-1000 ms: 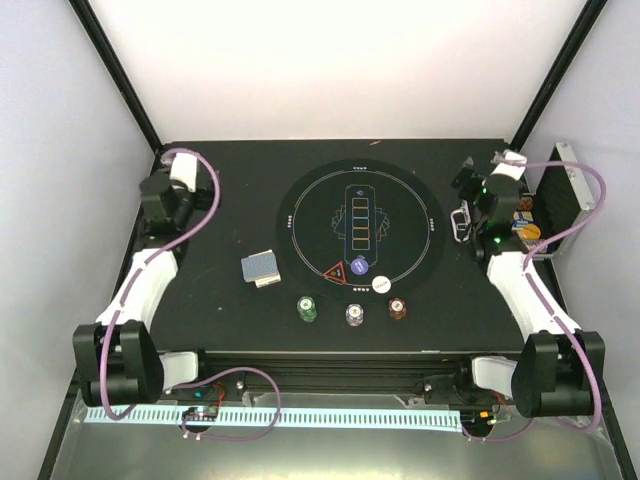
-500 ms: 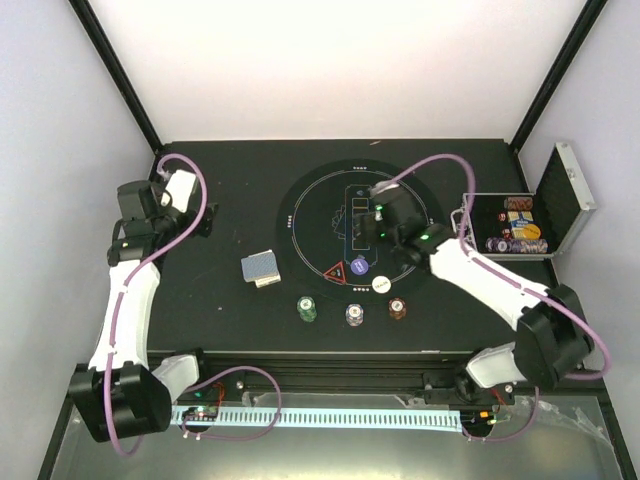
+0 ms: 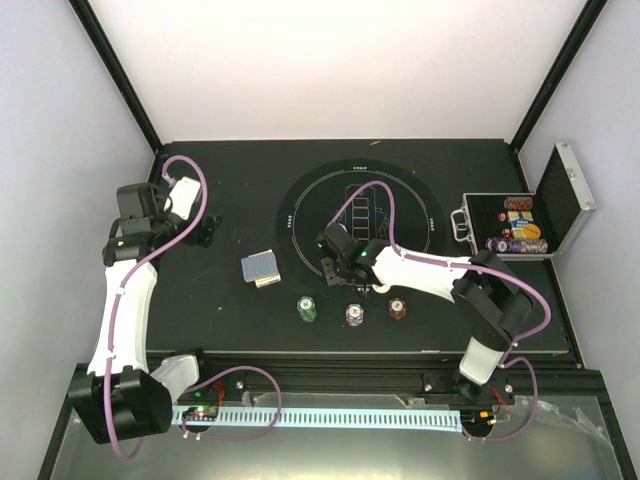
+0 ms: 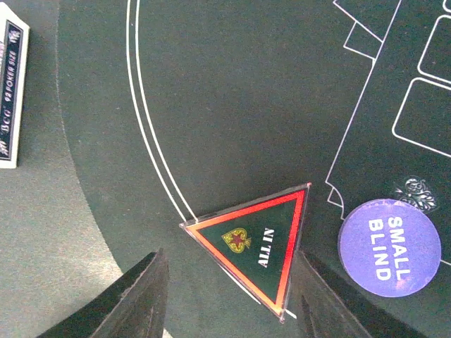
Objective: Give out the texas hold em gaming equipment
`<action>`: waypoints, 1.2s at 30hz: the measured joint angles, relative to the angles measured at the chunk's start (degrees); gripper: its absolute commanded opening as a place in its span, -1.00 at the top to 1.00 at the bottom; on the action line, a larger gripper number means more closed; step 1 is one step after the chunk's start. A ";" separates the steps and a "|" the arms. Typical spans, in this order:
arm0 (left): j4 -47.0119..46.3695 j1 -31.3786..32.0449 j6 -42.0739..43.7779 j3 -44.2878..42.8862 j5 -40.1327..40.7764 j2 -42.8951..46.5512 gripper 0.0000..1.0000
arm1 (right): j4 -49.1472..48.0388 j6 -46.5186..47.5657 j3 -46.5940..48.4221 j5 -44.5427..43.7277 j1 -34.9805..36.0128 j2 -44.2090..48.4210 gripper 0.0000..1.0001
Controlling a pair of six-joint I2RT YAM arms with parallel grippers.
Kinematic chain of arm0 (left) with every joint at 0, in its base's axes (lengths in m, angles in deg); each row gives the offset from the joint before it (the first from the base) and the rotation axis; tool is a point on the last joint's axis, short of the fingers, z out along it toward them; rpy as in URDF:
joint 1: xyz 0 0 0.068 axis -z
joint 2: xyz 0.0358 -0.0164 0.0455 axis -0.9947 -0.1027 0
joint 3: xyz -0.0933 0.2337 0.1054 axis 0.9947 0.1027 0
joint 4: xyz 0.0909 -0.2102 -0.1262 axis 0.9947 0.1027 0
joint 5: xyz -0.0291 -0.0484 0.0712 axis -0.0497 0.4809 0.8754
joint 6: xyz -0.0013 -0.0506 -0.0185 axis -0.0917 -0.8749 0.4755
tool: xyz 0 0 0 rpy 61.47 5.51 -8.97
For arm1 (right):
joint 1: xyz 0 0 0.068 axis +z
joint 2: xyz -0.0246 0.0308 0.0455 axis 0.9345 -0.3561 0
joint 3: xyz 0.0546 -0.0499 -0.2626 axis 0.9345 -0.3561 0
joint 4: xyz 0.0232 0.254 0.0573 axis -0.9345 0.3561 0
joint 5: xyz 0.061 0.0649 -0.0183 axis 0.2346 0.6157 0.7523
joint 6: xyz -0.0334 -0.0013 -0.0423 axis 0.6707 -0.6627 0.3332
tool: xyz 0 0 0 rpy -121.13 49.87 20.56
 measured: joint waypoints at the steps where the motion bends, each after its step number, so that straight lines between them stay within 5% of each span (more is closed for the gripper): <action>1: 0.28 0.00 0.04 -0.26 -0.20 0.00 -0.98 | 0.07 -0.28 -0.22 0.11 0.00 -0.20 0.04; 32: 2.62 -0.02 -0.28 -1.25 -3.96 0.39 -0.97 | 0.52 1.05 -3.72 0.83 -0.04 -3.04 -0.02; 36: 2.62 -0.02 -0.37 -1.25 -4.13 0.42 -0.97 | 1.07 1.64 -3.72 0.87 -0.04 -3.06 0.09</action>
